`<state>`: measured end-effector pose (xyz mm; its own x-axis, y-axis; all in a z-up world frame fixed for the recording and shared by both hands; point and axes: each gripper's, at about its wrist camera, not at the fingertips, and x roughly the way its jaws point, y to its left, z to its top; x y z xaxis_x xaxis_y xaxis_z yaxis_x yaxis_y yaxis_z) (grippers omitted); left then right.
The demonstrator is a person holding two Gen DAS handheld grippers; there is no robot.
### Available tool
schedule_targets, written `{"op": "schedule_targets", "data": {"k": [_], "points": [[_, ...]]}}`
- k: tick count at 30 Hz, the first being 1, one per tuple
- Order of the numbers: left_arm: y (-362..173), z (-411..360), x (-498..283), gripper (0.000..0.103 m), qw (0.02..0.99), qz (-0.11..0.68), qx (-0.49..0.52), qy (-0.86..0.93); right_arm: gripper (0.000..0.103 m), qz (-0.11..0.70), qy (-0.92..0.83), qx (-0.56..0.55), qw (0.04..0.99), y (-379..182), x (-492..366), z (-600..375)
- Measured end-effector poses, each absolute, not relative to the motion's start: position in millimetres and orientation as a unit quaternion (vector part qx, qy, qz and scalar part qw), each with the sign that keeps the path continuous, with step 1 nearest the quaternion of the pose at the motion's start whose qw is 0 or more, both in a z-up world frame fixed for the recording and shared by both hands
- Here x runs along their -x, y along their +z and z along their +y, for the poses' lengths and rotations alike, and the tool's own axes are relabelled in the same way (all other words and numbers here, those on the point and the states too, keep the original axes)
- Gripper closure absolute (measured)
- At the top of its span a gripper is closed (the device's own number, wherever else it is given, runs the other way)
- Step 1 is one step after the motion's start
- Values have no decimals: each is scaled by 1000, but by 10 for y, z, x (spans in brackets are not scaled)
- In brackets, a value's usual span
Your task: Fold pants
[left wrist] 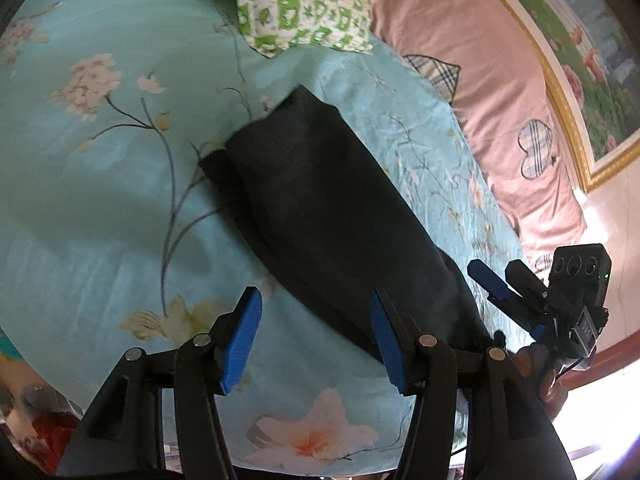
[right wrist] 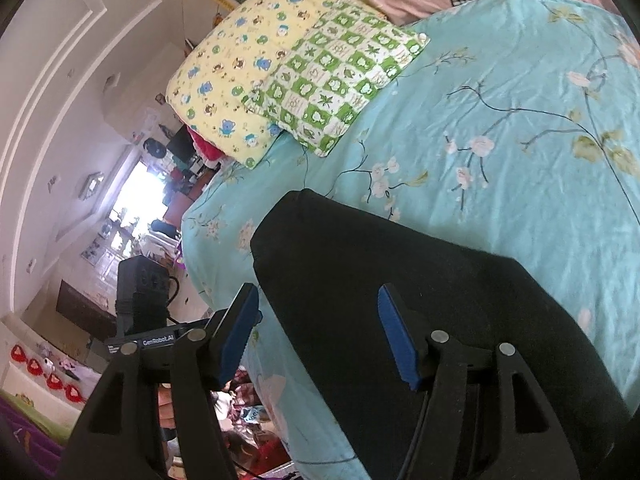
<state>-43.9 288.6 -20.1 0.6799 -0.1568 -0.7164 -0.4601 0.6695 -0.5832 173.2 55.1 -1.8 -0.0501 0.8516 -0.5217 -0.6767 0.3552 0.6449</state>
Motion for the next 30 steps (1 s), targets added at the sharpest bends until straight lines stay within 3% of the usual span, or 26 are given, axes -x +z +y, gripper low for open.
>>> {"op": "schedule_targets", "data": {"k": [3, 30], "points": [[-209, 2976, 439, 43, 821, 386, 407, 105, 40, 463, 565, -80, 679, -10, -1794, 697], [-418, 3341, 225, 43, 796, 373, 444, 173, 40, 499, 614, 126, 599, -287, -2328, 2503]]}}
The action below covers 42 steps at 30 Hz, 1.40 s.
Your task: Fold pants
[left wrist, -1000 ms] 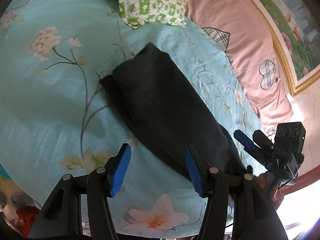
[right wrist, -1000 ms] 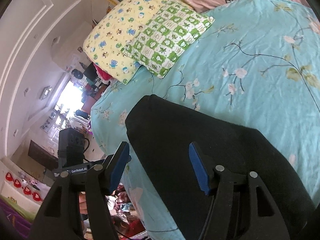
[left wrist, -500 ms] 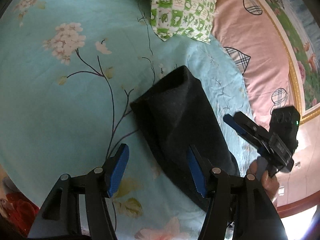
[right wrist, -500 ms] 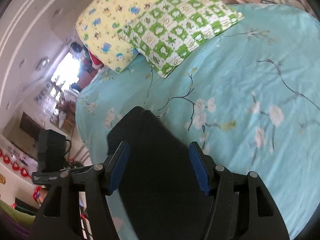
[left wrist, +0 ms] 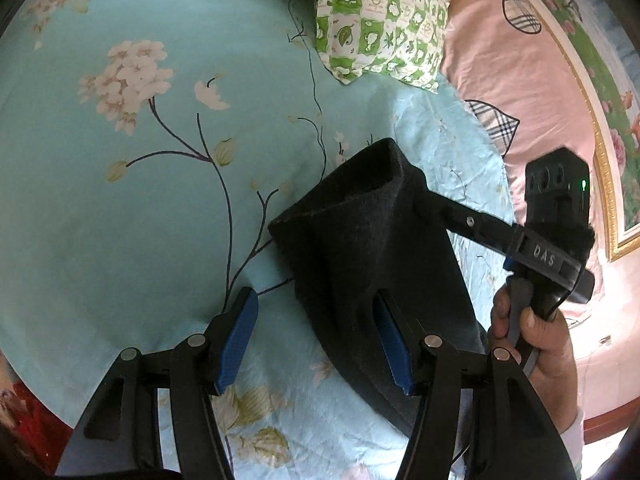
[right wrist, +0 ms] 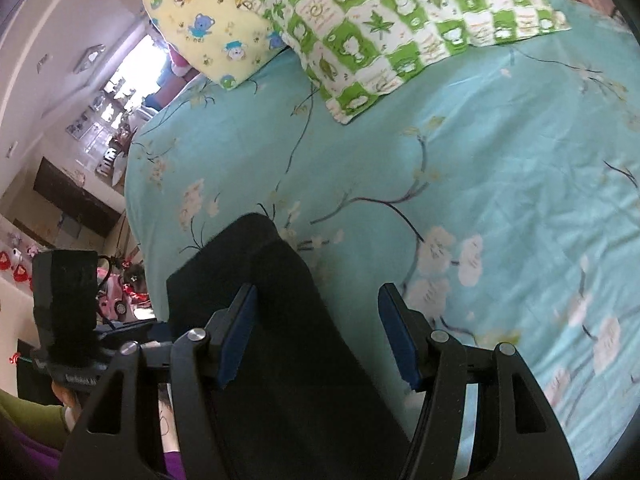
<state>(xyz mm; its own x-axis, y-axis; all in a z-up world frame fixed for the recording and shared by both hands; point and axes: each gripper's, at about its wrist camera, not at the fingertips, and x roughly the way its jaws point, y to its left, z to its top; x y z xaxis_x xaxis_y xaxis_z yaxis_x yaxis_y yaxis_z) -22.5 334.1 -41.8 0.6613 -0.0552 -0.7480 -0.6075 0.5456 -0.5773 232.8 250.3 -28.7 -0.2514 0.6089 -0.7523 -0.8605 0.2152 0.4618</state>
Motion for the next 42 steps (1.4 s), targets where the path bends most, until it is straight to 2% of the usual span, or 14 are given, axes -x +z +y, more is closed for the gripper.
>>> {"op": "schedule_targets", "data": {"k": [2, 3, 5, 6, 7, 8, 9, 12, 28, 42], "points": [[-419, 3341, 215, 43, 797, 371, 443, 175, 40, 500, 616, 131, 594, -294, -2310, 2579], [-424, 3344, 205, 43, 798, 369, 443, 176, 44, 500, 619, 133, 590, -295, -2293, 2595], [-426, 3349, 181, 45, 799, 368, 440, 178, 59, 499, 628, 139, 581, -300, -2237, 2640], [-422, 3348, 163, 49, 801, 368, 436, 180, 68, 497, 630, 141, 580, -301, -2216, 2657], [-413, 3343, 145, 54, 803, 369, 429, 186, 69, 493, 630, 147, 582, -288, -2185, 2664], [-412, 3339, 120, 70, 805, 371, 424, 186, 71, 489, 630, 150, 584, -270, -2162, 2664], [-426, 3335, 101, 75, 804, 374, 429, 174, 74, 487, 630, 150, 586, -256, -2152, 2648], [-376, 3318, 107, 80, 806, 367, 433, 170, 77, 482, 633, 137, 590, -185, -2146, 2564], [572, 2514, -22, 84, 871, 334, 350, 87, 82, 427, 652, 7, 626, 461, -2171, 1492], [1014, 1386, -203, 84, 902, 338, 268, -27, 84, 377, 626, -97, 675, 690, -2192, 126]]}}
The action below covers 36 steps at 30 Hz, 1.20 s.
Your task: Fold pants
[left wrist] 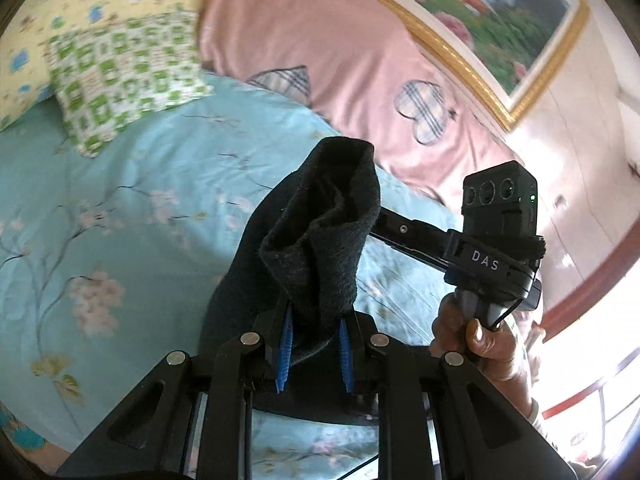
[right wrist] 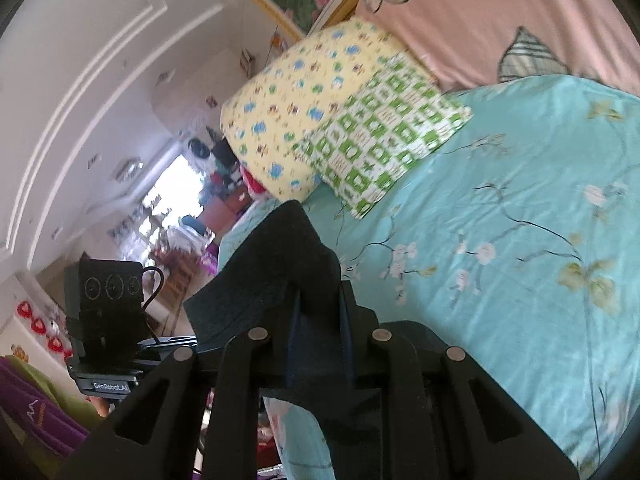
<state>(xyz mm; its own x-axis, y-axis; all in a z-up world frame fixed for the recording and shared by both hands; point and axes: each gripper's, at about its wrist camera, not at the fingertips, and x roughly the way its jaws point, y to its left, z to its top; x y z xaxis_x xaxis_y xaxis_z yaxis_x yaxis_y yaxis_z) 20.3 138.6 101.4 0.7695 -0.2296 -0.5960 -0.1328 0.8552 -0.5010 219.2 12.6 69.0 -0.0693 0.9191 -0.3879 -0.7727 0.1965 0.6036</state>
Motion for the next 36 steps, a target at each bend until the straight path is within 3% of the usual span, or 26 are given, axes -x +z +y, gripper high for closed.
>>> {"op": "schedule_targets", "data": {"k": [12, 36], "points": [[901, 444, -417, 84, 894, 382, 211, -105, 84, 372, 571, -159, 714, 449, -2106, -957], [525, -435, -615, 84, 865, 446, 156, -170, 85, 371, 507, -218, 747, -36, -1962, -1969]]}}
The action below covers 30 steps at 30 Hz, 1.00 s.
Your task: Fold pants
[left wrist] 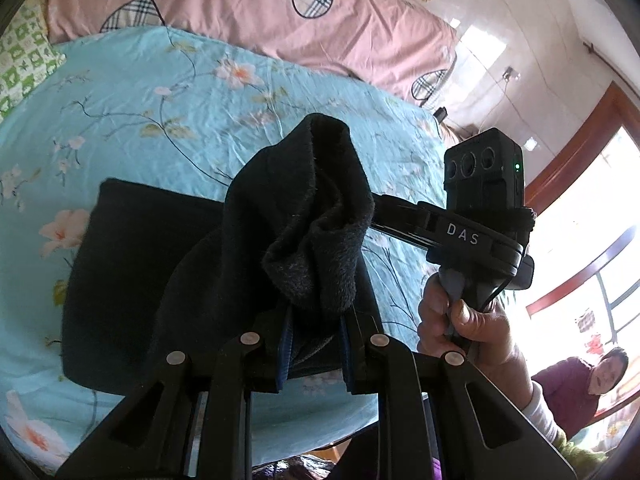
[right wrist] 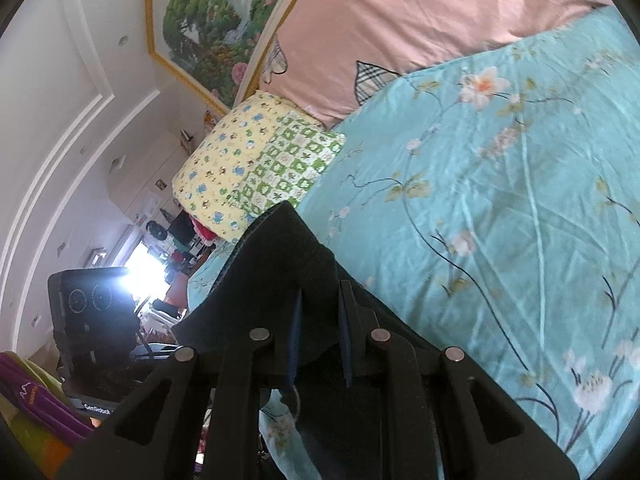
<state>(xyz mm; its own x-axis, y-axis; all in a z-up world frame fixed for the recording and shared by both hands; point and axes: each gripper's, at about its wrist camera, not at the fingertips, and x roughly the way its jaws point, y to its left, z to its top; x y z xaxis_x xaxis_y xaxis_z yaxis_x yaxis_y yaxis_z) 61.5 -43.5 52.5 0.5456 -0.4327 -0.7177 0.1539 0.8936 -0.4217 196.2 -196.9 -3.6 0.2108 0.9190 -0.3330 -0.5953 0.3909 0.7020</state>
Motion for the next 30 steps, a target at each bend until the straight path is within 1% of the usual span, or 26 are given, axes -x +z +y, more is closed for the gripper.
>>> {"op": "schedule_targets", "data": {"k": [7, 8, 10, 14, 16, 17, 18, 19, 20, 21, 22, 23, 24, 25, 27, 30], "points": [[411, -635, -614, 84, 862, 457, 130, -179, 85, 370, 491, -232, 754, -158, -1918, -2160], [389, -647, -621, 84, 860, 459, 129, -180, 86, 371, 487, -233, 755, -173, -1916, -2182], [298, -675, -634, 84, 854, 470, 131, -181, 102, 372, 480, -240, 757, -201, -1905, -2246], [197, -720, -633, 84, 848, 482, 129, -181, 102, 364, 457, -260, 769, -223, -1914, -2419], [202, -740, -604, 80, 848, 480, 123, -186, 102, 367, 446, -282, 766, -245, -1923, -2502], [215, -749, -589, 75, 849, 477, 120, -190, 102, 369, 442, -290, 765, -250, -1924, -2537], [220, -752, -583, 66, 849, 477, 119, -194, 102, 367, 432, -292, 770, -245, -1904, -2565], [236, -745, -566, 62, 847, 475, 124, -204, 99, 367, 420, -293, 777, -235, -1874, -2594], [246, -739, -558, 53, 844, 476, 129, -211, 96, 369, 411, -298, 779, -237, -1849, -2616], [268, -729, -539, 49, 842, 474, 134, -219, 85, 371, 406, -300, 779, -239, -1830, -2626], [297, -723, -513, 49, 844, 469, 134, -224, 61, 374, 394, -299, 784, -234, -1797, -2640], [344, -716, -480, 49, 849, 460, 128, -223, 45, 375, 381, -296, 791, -225, -1767, -2653], [377, -713, -453, 49, 854, 455, 123, -221, 16, 373, 372, -294, 798, -210, -1729, -2667], [415, -695, -429, 49, 859, 448, 117, -217, 12, 362, 371, -295, 803, -185, -1676, -2683], [459, -650, -398, 47, 863, 441, 117, -215, 12, 346, 380, -295, 806, -126, -1593, -2696], [489, -510, -377, 45, 867, 436, 128, -205, 12, 343, 367, -282, 817, -37, -1504, -2687]]}}
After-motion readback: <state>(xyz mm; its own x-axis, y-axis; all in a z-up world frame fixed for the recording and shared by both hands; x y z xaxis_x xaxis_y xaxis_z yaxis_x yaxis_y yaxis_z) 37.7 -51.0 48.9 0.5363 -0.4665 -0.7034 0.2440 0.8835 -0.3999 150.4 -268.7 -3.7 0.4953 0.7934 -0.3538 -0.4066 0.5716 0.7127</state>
